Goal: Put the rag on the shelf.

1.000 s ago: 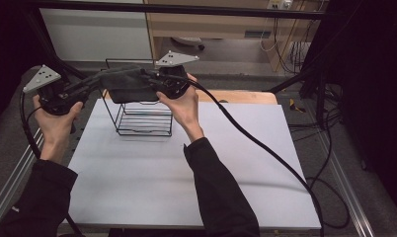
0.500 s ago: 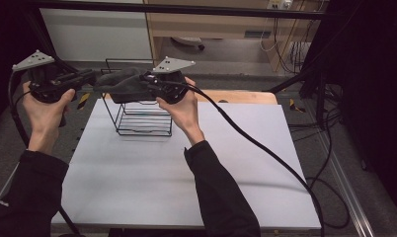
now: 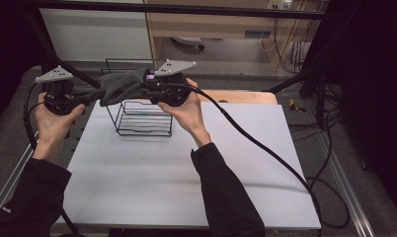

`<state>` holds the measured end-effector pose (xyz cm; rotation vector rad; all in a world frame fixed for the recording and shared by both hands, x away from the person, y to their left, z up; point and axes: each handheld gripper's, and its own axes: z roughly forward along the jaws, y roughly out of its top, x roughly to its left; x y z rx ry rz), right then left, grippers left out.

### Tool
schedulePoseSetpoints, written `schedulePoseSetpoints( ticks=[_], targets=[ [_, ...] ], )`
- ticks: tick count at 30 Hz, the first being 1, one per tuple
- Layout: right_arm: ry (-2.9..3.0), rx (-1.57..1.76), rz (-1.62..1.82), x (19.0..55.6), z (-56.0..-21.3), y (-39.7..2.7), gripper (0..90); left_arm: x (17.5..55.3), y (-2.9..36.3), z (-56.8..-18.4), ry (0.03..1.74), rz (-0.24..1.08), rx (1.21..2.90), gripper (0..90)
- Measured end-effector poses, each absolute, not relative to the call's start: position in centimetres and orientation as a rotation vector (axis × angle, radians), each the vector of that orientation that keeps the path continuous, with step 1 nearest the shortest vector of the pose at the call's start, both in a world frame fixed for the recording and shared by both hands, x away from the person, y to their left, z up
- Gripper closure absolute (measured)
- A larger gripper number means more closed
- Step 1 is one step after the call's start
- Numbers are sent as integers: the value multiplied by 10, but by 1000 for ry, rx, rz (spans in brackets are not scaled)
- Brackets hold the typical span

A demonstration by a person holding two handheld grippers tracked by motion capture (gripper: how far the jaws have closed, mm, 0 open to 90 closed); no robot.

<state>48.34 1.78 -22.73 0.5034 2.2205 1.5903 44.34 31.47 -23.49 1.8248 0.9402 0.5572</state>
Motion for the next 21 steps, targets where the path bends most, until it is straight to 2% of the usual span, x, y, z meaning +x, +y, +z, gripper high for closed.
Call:
schedulePoseSetpoints(
  ticks=[2,8,9,11,12,14,21],
  targets=[
    [2216,527,1620,486,-224,16,525,443,313,-238,931,564,1841,900],
    [2188,551,1701,485,-219,15,472,446,311,-246,931,577,1877,900],
    [2181,557,1709,484,-217,16,537,447,310,-247,932,577,1884,899],
    [2201,568,1709,486,-217,18,730,449,309,-251,930,578,1894,900],
    [2201,568,1709,486,-217,18,730,449,308,-253,930,578,1894,900],
    [2255,592,1684,491,-224,25,900,451,307,-256,929,586,1889,900],
    [2319,652,1529,499,-254,32,900,457,306,-268,946,584,1882,899]
  ],
)
